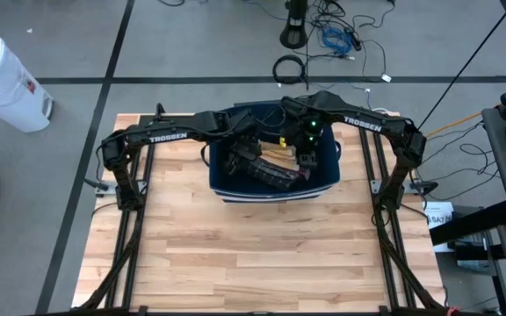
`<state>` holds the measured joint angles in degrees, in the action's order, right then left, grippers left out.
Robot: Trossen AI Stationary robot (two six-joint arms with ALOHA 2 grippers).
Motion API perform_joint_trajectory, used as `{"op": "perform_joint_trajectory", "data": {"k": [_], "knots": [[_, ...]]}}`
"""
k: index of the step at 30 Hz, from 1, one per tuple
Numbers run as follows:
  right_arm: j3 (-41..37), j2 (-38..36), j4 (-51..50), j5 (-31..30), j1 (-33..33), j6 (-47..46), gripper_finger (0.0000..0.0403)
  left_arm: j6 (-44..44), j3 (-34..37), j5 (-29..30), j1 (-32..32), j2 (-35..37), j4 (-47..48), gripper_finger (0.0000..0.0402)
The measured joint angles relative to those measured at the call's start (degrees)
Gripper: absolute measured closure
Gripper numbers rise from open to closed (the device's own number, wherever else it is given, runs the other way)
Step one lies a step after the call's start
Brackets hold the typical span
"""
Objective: Fold towel
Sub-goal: Put the folded stacked towels into the blue laundry bin, then return to Home Position
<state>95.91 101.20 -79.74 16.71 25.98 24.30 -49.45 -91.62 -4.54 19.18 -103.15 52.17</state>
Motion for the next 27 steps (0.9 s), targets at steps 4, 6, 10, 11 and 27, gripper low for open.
{"op": "perform_joint_trajectory", "data": {"k": [4,6,10,11,27], "knots": [[1.47,-1.32,1.14,0.00,-0.02,0.19,0.0241,0.14,-3.52,0.97,-1.45,0.02,0.19,0.0272],[2.79,-2.43,1.64,0.02,-0.14,0.06,0.0241,1.16,-6.06,1.01,-2.03,0.04,1.54,0.0272],[6.67,-4.65,1.07,0.22,-0.71,-1.49,0.0241,2.95,-11.03,0.99,-3.56,0.13,5.90,0.0272],[7.79,-5.15,0.69,0.20,-1.07,-2.08,0.0241,3.03,-12.18,0.99,-4.14,0.13,7.24,0.0272],[21.04,-19.77,3.99,-5.04,-6.72,-9.40,0.0241,12.79,-23.82,6.58,-8.81,9.48,11.53,0.0273]]}}
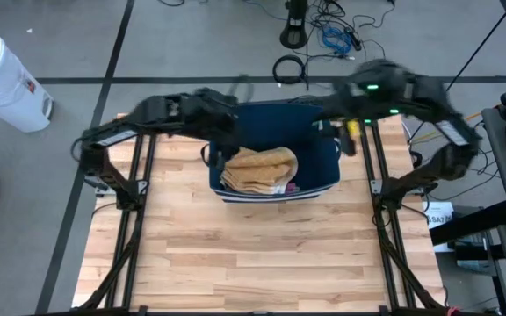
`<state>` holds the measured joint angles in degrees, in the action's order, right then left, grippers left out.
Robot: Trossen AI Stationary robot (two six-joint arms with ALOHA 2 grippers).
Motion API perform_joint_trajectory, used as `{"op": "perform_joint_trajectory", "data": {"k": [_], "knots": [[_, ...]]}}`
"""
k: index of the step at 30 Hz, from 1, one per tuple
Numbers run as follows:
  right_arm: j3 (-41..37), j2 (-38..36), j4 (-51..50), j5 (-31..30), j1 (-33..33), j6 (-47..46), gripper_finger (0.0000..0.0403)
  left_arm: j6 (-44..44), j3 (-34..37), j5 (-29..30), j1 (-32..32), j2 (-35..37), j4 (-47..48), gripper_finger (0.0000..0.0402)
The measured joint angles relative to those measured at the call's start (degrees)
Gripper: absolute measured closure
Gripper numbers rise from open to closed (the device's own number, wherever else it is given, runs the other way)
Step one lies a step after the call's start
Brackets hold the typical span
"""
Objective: Fold towel
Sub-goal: Return to Home Position
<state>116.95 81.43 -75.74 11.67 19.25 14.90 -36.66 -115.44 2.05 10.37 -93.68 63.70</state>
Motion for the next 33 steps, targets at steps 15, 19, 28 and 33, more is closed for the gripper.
{"op": "perform_joint_trajectory", "data": {"k": [15,19,28,33], "knots": [[-12.45,-19.71,6.97,-6.59,-13.57,-11.21,0.0241,14.01,0.02,1.29,-7.82,20.42,4.85,0.0273],[-19.18,-25.18,10.62,-7.62,-13.75,-13.37,0.0241,17.46,0.02,1.59,-8.70,24.20,7.06,0.0273],[-36.08,-36.47,22.70,-6.66,-13.76,-16.22,0.0241,23.74,10.54,3.58,-9.07,33.26,7.79,0.0273],[-46.52,-40.21,31.89,-3.81,-13.78,-15.95,0.0241,25.14,25.72,5.07,-9.07,41.89,0.16,0.0273]]}}
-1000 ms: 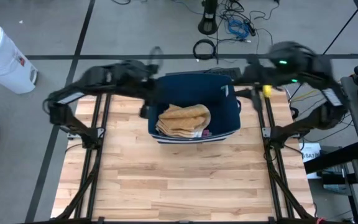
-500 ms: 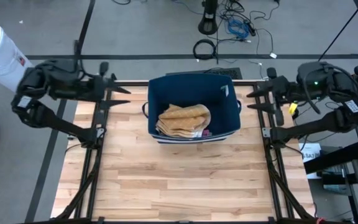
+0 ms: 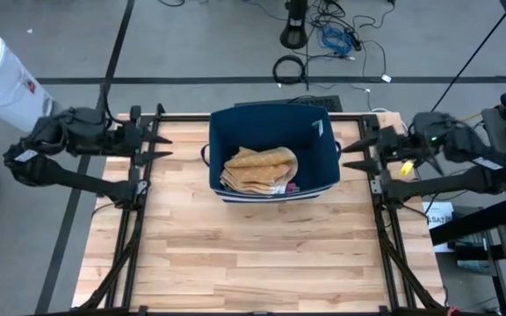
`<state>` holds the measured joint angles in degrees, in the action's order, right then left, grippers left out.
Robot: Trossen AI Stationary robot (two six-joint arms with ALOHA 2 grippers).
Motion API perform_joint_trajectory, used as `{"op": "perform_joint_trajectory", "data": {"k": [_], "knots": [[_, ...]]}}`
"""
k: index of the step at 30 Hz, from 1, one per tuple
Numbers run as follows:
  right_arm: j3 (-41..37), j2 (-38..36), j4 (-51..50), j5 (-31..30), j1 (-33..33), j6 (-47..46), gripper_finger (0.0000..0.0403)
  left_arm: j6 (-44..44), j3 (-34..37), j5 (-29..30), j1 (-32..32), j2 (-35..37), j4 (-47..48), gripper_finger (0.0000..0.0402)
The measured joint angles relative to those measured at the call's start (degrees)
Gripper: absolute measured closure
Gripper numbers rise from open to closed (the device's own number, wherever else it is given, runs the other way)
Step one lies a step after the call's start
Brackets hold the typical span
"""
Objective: Fold towel
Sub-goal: Return to Home Position
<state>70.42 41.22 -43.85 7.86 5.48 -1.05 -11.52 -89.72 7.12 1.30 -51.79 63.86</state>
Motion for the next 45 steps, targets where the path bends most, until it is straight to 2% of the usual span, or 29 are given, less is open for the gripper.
{"op": "perform_joint_trajectory", "data": {"k": [9,16,19,28,33,38,45], "knots": [[-16.26,-3.41,15.36,0.61,-2.87,-1.30,0.0241,3.87,25.93,-1.09,-0.44,16.63,-19.07,0.0273],[-24.85,-4.58,25.75,-5.22,-8.42,-0.01,0.0241,5.06,41.67,-1.06,-3.91,24.16,-33.73,0.0273],[-27.91,-5.59,30.07,-6.36,-11.50,1.28,0.0241,5.04,47.62,0.92,-5.56,26.53,-37.82,0.0273],[-33.51,-8.31,35.43,-7.51,-22.74,1.31,0.0241,5.73,57.64,-2.83,-11.72,30.71,-48.10,0.0273],[-37.86,-9.63,39.15,-14.99,-28.38,2.54,0.0241,3.50,62.44,1.23,-15.84,32.40,-52.48,0.0273],[-43.08,-11.32,46.57,-15.52,-32.44,5.72,0.0241,3.02,68.00,2.75,-19.26,34.18,-57.72,0.0273],[-50.33,-12.62,52.44,-15.01,-34.60,4.77,0.0241,1.76,75.29,4.38,-22.84,35.39,-64.07,0.0273]]}}
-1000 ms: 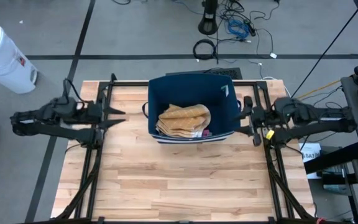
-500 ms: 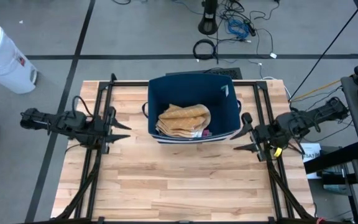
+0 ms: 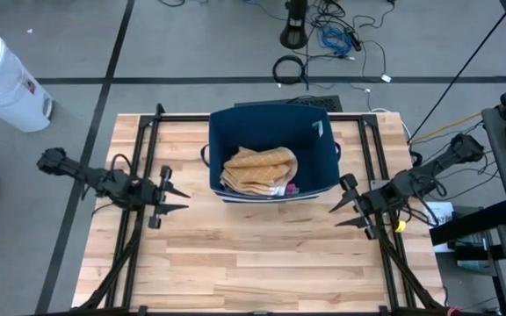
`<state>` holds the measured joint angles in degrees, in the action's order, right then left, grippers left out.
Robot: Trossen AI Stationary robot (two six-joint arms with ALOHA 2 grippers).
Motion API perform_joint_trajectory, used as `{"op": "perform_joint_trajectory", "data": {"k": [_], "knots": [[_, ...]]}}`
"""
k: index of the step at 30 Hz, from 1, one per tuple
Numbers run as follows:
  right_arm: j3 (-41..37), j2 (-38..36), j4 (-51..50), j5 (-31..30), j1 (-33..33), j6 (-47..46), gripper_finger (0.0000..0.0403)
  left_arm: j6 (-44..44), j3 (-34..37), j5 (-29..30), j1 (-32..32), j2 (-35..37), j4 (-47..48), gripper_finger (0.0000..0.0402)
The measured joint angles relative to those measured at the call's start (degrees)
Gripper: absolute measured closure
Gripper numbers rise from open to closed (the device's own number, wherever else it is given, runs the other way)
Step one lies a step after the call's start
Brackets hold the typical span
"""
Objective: Fold towel
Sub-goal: Return to Home Position
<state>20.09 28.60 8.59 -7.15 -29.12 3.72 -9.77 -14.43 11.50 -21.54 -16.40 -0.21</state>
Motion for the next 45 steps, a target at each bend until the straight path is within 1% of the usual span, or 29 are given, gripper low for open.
{"op": "perform_joint_trajectory", "data": {"k": [3,5,9,13,16,18,22,23,26,30,32,36,42,45], "knots": [[-3.93,-0.95,3.88,0.96,-0.29,-0.92,0.0241,-0.83,2.88,0.13,-0.46,0.00,-3.52,0.0273],[-6.63,-1.80,3.36,1.12,-0.24,-0.82,0.0241,-1.26,4.91,0.70,-0.38,0.00,-6.29,0.0273],[-7.75,-6.09,7.67,1.99,-0.26,2.32,0.0242,-2.60,5.56,0.93,-0.35,0.00,-8.57,0.0273],[-8.22,-8.73,2.60,2.65,-0.24,4.05,0.0255,-2.58,5.42,-0.17,-0.35,0.02,-8.06,0.0273],[-8.97,-9.20,2.73,2.71,-0.24,2.77,0.0270,-1.21,7.21,-0.30,-0.35,-0.04,-7.84,0.0273],[-11.17,-9.12,3.52,2.81,-0.24,1.15,0.0280,-0.14,9.07,0.15,-0.35,-0.03,-9.11,0.0273],[-17.99,-9.14,12.80,2.82,-0.20,-0.08,0.0291,1.28,13.91,1.40,-0.28,-0.06,-13.83,0.0273],[-19.42,-9.17,14.52,2.62,-0.03,-0.23,0.0292,1.77,13.98,1.86,-0.03,-0.07,-13.43,0.0273],[-19.41,-9.11,12.47,1.03,1.08,-0.95,0.0293,1.73,13.98,2.40,1.50,-0.07,-13.21,0.0273],[-19.33,-9.79,13.60,1.05,3.44,3.07,0.0293,0.28,13.98,2.44,5.39,-0.07,-13.62,0.0273],[-19.32,-10.26,13.56,1.02,5.31,4.78,0.0293,0.21,13.98,0.82,8.43,-0.05,-13.68,0.0273],[-19.32,-10.93,13.45,1.13,10.03,6.71,0.0293,0.22,13.98,-5.67,15.30,-0.07,-13.85,0.0273],[-19.30,-11.26,11.92,1.77,18.00,5.95,0.0294,0.22,13.98,-15.45,26.18,-0.06,-14.84,0.0273],[-19.30,-11.26,10.74,5.79,21.92,5.04,0.0294,0.22,13.98,-18.95,30.79,-0.05,-14.83,0.0273]]}}
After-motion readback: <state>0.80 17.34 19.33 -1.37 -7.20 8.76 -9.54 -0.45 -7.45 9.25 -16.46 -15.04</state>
